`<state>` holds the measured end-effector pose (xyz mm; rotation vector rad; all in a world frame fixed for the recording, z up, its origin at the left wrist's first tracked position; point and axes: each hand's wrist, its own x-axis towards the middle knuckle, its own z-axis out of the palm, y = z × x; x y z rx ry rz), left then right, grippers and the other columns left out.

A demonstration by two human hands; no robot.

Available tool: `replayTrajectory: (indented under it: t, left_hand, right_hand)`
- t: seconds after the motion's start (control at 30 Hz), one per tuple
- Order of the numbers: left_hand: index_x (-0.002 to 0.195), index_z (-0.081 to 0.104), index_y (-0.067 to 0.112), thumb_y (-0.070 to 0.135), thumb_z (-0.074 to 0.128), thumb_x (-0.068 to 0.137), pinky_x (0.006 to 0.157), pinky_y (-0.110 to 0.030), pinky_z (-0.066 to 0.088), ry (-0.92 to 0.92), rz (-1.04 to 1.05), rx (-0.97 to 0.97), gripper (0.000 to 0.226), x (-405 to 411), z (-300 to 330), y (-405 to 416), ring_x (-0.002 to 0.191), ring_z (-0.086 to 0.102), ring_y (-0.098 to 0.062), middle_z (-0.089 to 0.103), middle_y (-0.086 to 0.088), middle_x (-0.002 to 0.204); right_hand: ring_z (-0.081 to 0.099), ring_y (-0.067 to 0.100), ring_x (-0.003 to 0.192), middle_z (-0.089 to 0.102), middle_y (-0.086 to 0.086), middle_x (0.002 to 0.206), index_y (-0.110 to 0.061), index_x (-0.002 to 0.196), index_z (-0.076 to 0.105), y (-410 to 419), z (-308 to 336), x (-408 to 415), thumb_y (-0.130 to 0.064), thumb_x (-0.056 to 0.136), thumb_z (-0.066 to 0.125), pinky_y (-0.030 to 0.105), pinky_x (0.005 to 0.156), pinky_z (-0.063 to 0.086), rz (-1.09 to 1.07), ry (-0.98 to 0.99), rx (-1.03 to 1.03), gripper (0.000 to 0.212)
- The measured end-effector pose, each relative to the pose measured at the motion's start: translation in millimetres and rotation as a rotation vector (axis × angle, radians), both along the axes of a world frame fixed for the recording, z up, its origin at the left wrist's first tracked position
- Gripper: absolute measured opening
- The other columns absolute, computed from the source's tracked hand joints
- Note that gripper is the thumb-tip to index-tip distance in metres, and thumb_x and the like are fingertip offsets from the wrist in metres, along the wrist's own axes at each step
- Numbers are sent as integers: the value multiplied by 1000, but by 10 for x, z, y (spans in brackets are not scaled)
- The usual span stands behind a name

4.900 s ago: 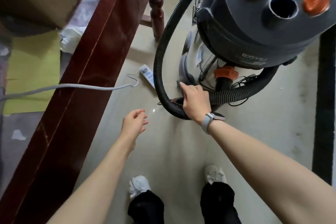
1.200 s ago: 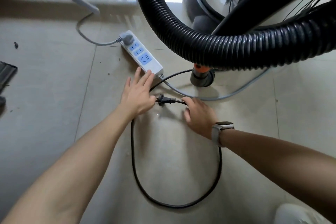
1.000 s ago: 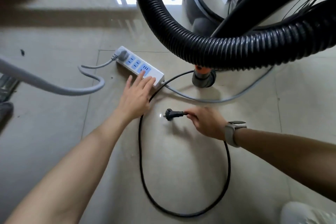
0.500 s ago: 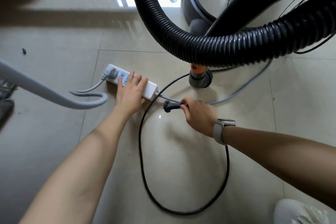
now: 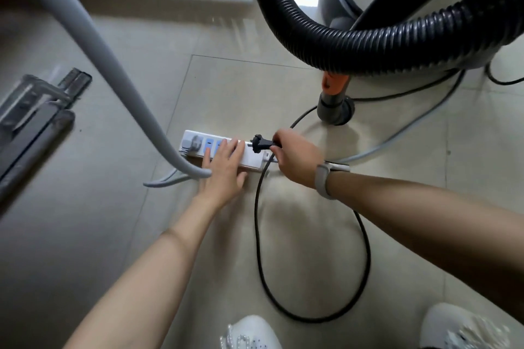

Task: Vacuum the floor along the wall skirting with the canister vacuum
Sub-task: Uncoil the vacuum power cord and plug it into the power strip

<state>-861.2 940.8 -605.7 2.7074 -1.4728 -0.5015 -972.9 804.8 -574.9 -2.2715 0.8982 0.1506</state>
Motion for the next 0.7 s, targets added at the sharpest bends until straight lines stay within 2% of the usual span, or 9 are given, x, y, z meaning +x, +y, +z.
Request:
replayTrajectory:
  t: [0.1, 0.23, 0.3, 0.37, 0.43, 0.5, 0.57, 0.63, 0.7]
  left_hand:
    - [148, 27, 11, 18, 54, 91, 116, -41, 9, 75, 83, -57, 63, -147, -33, 244, 146, 12, -24, 17, -6, 157]
    - [115, 62, 3, 25, 57, 85, 99, -45, 39, 86, 370, -328, 37, -332, -59, 664, 120, 52, -33, 55, -15, 127]
    - [110, 56, 2, 23, 67, 83, 93, -41, 39, 110, 673, -404, 36, -318, 41, 779, 111, 53, -34, 53, -15, 117]
    - [122, 45, 0, 21, 74, 78, 98, -35, 36, 144, 819, -549, 56, -225, 155, 818, 119, 45, -32, 44, -17, 125]
    - [135, 36, 0, 18, 73, 80, 104, -26, 32, 133, 757, -650, 69, -114, 242, 818, 133, 33, -28, 31, -18, 141]
    - [128, 45, -3, 14, 59, 90, 100, -14, 30, 43, 678, -722, 44, -13, 314, 788, 133, 35, -24, 30, -19, 146]
    - [109, 57, -9, 11, 45, 96, 89, -12, 34, -88, 664, -812, 27, 89, 370, 743, 114, 49, -20, 51, -23, 129]
    - [98, 61, -9, 13, 40, 97, 81, -20, 36, -124, 665, -868, 30, 191, 439, 674, 95, 54, -23, 63, -25, 102]
    - [84, 61, -6, 25, 38, 97, 77, -29, 37, -81, 659, -852, 40, 296, 478, 576, 86, 58, -30, 64, -22, 88]
  right_hand:
    - [48, 26, 90, 52, 5, 102, -12, 110, 50, 66, -55, 134, -23, 99, 41, 32, 69, 35, 67, -1, 29, 18]
    - [51, 33, 97, 48, 9, 110, -9, 105, 46, 207, -197, 243, -14, 94, 46, 35, 71, 35, 340, -11, 59, 12]
    - [50, 35, 98, 44, 7, 113, -10, 110, 42, 293, -255, 242, -11, 91, 47, 34, 71, 34, 459, 32, -2, 20]
    - [44, 34, 114, 37, 8, 130, -6, 131, 34, 325, -272, 212, -6, 91, 45, 35, 86, 35, 562, 73, -103, 42]
    - [37, 27, 126, 30, 9, 141, 0, 140, 26, 294, -253, 177, -3, 92, 42, 29, 91, 30, 643, 81, -161, 50]
    - [42, 27, 125, 30, 9, 142, -2, 142, 24, 257, -250, 153, -4, 92, 43, 29, 82, 34, 642, 87, -129, 53]
    - [46, 28, 121, 30, 8, 143, -3, 144, 21, 238, -270, 134, -6, 93, 44, 26, 75, 33, 623, 107, -104, 56]
    - [49, 30, 113, 38, 9, 130, -3, 134, 31, 247, -301, 120, -5, 92, 45, 27, 74, 35, 644, 68, -87, 44]
    - [51, 29, 104, 42, 5, 112, -9, 112, 40, 247, -290, 131, -4, 90, 46, 23, 66, 31, 618, 34, -72, 23]
